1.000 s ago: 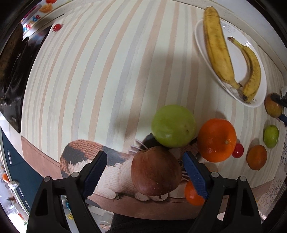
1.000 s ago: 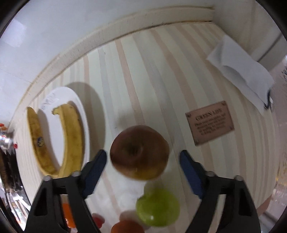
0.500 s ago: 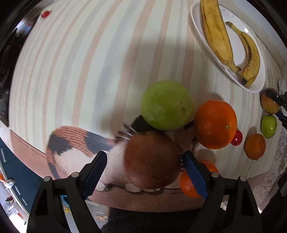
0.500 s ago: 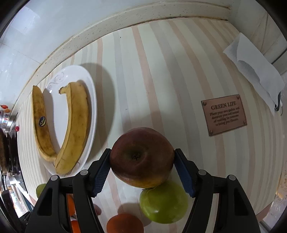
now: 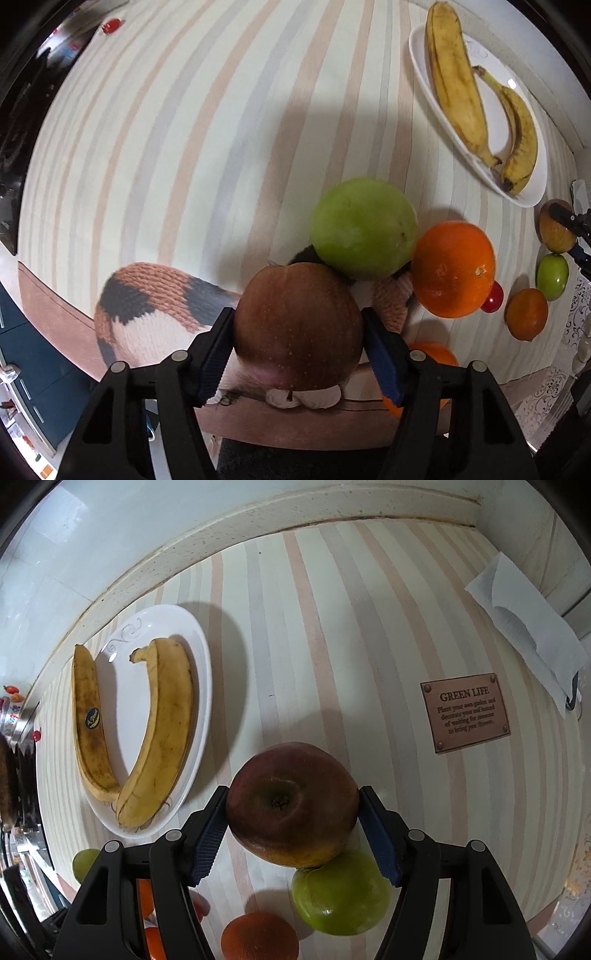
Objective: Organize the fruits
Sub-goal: 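Grasp the brown apple with the left tool while the right tool grasps the red apple, then place both apples on the plate beside the bananas and open both tools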
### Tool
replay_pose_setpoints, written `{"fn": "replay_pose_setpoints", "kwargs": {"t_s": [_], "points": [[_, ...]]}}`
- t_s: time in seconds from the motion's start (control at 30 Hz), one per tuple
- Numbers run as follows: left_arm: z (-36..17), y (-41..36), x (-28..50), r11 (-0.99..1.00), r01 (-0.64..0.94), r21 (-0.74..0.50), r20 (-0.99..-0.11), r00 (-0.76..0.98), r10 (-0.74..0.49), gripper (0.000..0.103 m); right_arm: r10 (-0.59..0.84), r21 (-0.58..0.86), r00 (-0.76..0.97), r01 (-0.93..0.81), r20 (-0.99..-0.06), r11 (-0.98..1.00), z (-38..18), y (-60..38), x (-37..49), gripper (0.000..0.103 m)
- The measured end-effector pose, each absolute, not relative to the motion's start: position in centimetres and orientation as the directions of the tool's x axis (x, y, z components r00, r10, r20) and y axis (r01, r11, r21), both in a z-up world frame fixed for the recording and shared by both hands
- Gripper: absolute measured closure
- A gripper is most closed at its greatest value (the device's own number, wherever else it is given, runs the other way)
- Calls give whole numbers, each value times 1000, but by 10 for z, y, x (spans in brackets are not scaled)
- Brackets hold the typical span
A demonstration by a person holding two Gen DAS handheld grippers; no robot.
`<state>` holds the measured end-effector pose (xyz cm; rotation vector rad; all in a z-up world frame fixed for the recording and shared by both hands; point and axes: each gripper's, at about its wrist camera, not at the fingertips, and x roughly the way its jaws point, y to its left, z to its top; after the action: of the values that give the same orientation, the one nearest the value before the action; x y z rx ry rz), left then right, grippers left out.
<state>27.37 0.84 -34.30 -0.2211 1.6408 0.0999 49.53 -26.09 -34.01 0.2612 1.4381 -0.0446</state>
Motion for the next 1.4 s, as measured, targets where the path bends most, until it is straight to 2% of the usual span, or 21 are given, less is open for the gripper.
{"fn": "replay_pose_setpoints", "kwargs": {"t_s": [0.23,0.43,0.7,1.0,1.2,1.4], "points": [[-302,14,284,977,-191,-99,-995,18,-98,38,175,206,175,173,-969,963,-316,-255,488,32],[-263,-8,317,975,-147,-169,-983,94,-156,38,241,276,212,156,-947,948,-290,-247,494,32],[-234,-63,418,969,-24,-247,-962,125,-242,38,293,327,267,90,-918,941,-265,-227,536,32],[-275,-115,544,975,111,-193,-981,-21,-191,38,314,324,251,2,-916,946,-291,-197,589,32],[-298,-120,564,971,129,-201,-973,-138,-183,38,310,300,239,-81,-920,951,-302,-186,615,32],[-300,-127,573,972,125,-198,-965,-197,-172,38,286,245,220,-196,-933,949,-311,-179,634,32]]}}
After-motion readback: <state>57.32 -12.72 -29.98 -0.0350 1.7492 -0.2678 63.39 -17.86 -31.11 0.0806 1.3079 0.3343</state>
